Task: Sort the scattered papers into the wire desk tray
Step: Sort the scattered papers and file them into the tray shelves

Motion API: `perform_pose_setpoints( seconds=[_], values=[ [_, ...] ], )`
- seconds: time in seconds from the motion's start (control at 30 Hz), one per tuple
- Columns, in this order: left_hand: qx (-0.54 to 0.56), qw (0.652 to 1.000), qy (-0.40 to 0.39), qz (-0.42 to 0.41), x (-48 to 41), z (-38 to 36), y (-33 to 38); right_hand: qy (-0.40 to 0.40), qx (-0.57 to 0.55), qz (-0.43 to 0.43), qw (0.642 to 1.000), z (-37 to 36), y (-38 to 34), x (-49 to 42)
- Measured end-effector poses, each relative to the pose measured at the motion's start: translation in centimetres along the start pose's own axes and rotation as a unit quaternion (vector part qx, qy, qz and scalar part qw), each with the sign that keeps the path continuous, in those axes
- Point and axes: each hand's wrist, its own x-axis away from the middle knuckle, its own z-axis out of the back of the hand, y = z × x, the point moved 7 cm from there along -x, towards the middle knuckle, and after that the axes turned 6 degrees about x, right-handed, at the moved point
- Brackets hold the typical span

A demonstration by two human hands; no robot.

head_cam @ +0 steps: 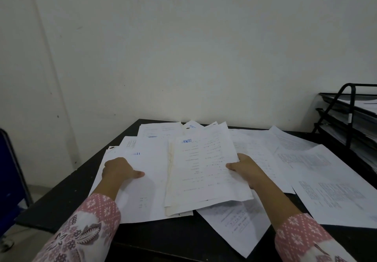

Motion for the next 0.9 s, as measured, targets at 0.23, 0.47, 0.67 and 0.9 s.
perform_pose_setpoints(
  seconds=[0.23, 0.47, 0.67, 0.9],
  values=[
    [-0.036, 0.998, -0.009, 0.046, 0.0, -0.3, -0.3, 0.005, -0.027, 0.004, 1.000, 1.2, 0.0, 1.0],
    [-0.031, 0.999, 0.012, 0.015, 1.1, -0.4, 1.4, 0.008, -0.048, 0.003, 0.999, 1.7, 0.2, 1.4],
    [-0.015, 1.000, 0.017, -0.018, 1.2, -2.1, 2.7, 0.008, -0.056, 0.001, 0.998, 2.0, 0.5, 1.6],
    [0.001, 0.998, 0.022, -0.054, 2.0, -3.5, 4.8, 0.009, -0.065, -0.009, 0.998, 2.2, 1.7, 1.6]
  ],
)
